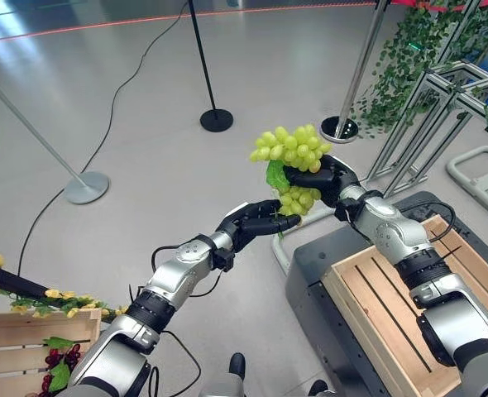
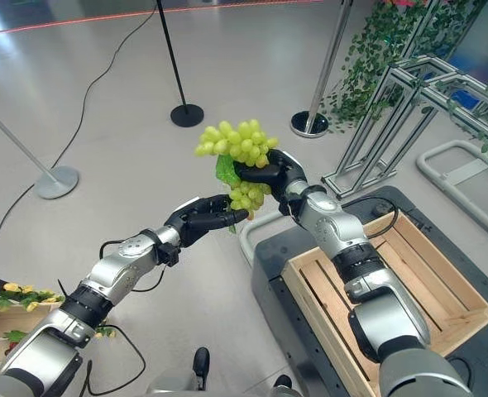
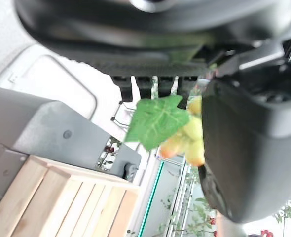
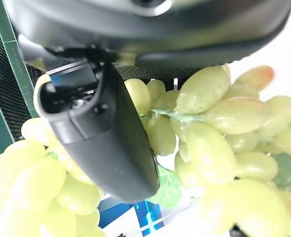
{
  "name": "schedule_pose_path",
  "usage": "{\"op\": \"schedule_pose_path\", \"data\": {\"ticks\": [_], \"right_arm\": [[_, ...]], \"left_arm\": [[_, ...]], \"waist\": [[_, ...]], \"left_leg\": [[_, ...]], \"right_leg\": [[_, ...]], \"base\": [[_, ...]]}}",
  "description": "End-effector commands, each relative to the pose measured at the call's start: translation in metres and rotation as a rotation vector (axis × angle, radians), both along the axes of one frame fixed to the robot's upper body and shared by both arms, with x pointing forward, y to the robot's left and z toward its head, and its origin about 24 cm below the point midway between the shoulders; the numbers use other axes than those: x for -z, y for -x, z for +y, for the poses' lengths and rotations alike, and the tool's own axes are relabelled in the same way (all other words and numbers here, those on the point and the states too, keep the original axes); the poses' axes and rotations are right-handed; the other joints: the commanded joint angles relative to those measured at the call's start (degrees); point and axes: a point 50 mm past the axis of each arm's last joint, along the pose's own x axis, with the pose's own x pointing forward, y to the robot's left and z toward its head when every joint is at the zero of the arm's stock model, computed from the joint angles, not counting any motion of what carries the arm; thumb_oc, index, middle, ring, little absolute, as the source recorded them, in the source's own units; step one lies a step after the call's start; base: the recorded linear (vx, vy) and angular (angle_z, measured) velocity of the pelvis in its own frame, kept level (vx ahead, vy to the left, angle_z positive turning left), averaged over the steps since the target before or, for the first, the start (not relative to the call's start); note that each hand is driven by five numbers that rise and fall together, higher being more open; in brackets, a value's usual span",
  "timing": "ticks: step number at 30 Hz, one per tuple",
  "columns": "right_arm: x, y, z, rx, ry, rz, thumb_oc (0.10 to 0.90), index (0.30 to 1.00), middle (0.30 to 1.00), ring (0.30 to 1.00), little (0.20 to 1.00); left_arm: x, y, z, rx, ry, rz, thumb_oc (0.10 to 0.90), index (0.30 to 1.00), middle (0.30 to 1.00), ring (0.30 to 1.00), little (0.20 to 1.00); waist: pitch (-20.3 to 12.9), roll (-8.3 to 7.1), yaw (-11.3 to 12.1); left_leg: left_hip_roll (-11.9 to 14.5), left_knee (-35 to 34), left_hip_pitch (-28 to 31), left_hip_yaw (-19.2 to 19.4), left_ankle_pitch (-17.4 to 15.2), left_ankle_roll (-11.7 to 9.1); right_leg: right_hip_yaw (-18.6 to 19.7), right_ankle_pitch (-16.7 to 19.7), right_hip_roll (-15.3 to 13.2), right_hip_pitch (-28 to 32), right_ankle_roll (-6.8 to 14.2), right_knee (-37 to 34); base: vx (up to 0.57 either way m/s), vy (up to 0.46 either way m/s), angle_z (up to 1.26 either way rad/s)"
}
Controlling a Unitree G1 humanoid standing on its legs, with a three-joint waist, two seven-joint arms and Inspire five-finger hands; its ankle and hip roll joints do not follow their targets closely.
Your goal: Pick up the fruits from the basket on one side to the basket on the other side
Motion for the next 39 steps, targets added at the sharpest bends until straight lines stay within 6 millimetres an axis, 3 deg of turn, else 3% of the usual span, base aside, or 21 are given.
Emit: {"op": "schedule_pose_path", "data": {"ticks": [1, 9, 25, 33, 39], "right_arm": [[-0.058, -0.008, 0.042, -0.146, -0.086, -0.189, 0.400, 0.300, 0.300, 0.300, 0.300], [-0.053, -0.008, 0.052, -0.187, -0.005, -0.186, 0.400, 0.300, 0.300, 0.300, 0.300], [-0.050, -0.001, 0.051, -0.296, 0.266, -0.288, 0.400, 0.300, 0.300, 0.300, 0.300], [-0.042, 0.007, 0.059, -0.386, 0.219, -0.262, 0.400, 0.300, 0.300, 0.300, 0.300], [-0.037, 0.015, 0.076, -0.461, 0.013, -0.201, 0.400, 0.300, 0.300, 0.300, 0.300]], "left_arm": [[-0.043, -0.021, -0.030, 0.094, 0.157, -0.112, 0.800, 0.900, 0.900, 0.900, 0.900], [-0.057, -0.027, -0.027, 0.058, 0.186, -0.152, 0.800, 0.900, 0.900, 0.900, 0.900], [-0.049, -0.030, -0.003, -0.040, 0.160, -0.144, 0.800, 0.900, 0.900, 0.900, 0.900], [-0.045, -0.029, 0.003, -0.071, 0.163, -0.137, 0.800, 0.900, 0.900, 0.900, 0.900], [-0.040, -0.028, 0.000, -0.061, 0.170, -0.128, 0.800, 0.900, 0.900, 0.900, 0.900]], "waist": [[-12.06, -1.74, 2.00], [-12.17, -1.83, 2.35], [-12.03, -2.39, 2.12], [-11.53, -2.59, 2.14], [-11.34, -2.40, 2.24]], "left_leg": [[2.43, -0.44, 0.30, 0.48, -1.62, -3.54], [2.39, -0.44, 0.15, 0.30, -1.43, -3.60], [2.42, -0.44, 0.04, 0.29, -1.23, -3.71], [2.46, -0.44, 0.05, 0.23, -1.14, -3.75], [2.55, -0.44, 0.06, 0.31, -1.11, -3.85]], "right_leg": [[0.77, 2.50, -2.43, -0.94, -0.79, 0.06], [0.75, 2.50, -2.54, -0.88, -0.71, 0.06], [1.24, 2.45, -2.51, -0.99, -0.53, 0.06], [1.20, 2.51, -2.37, -0.95, -0.58, 0.06], [0.85, 2.56, -2.45, -0.88, -0.52, 0.06]], "base": [[0.00, 0.000, 0.00], [0.00, 0.000, 0.00], [0.00, 0.000, 0.00], [0.00, 0.000, 0.00], [0.00, 0.000, 0.00]]}}
